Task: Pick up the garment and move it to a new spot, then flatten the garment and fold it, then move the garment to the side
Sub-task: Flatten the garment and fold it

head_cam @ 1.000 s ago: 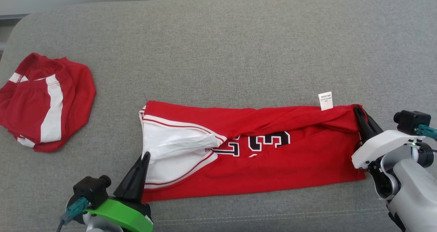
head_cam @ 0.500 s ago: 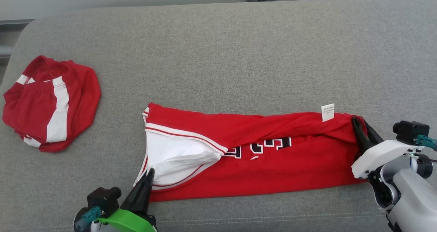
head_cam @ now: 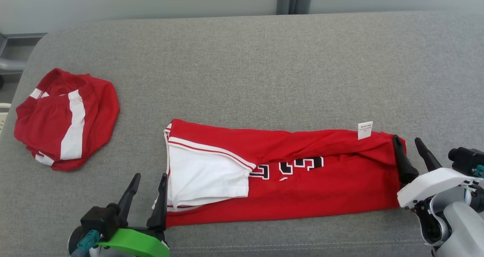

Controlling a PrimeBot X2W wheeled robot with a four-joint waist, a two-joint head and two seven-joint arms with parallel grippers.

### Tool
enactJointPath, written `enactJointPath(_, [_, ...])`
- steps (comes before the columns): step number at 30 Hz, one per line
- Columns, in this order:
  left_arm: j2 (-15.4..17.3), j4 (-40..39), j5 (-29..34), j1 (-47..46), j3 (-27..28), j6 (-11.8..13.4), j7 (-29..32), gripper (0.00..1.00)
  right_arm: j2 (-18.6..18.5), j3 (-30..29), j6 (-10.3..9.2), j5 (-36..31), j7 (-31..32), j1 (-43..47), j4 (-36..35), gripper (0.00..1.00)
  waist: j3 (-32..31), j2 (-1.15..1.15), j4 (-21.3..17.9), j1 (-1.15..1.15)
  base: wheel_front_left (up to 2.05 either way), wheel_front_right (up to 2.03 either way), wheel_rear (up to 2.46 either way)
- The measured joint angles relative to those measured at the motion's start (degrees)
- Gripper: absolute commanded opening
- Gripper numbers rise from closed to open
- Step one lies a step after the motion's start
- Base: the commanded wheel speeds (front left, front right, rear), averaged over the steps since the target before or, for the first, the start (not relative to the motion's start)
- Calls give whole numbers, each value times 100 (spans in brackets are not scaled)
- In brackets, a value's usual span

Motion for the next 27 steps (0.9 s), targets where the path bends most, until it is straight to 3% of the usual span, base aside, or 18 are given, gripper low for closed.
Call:
enactJointPath(12, [-497,-856,1129,402,1178,83,0,100,222,-398,0,-482,0,303,93,100,-254,0,69,0,0,0,0])
enactJointPath(27, [-617,-1062,1335,486,1381,69,0,100,397,-414,0,-665,124,-361,1538,100,-309,0,353,0,0,0,0])
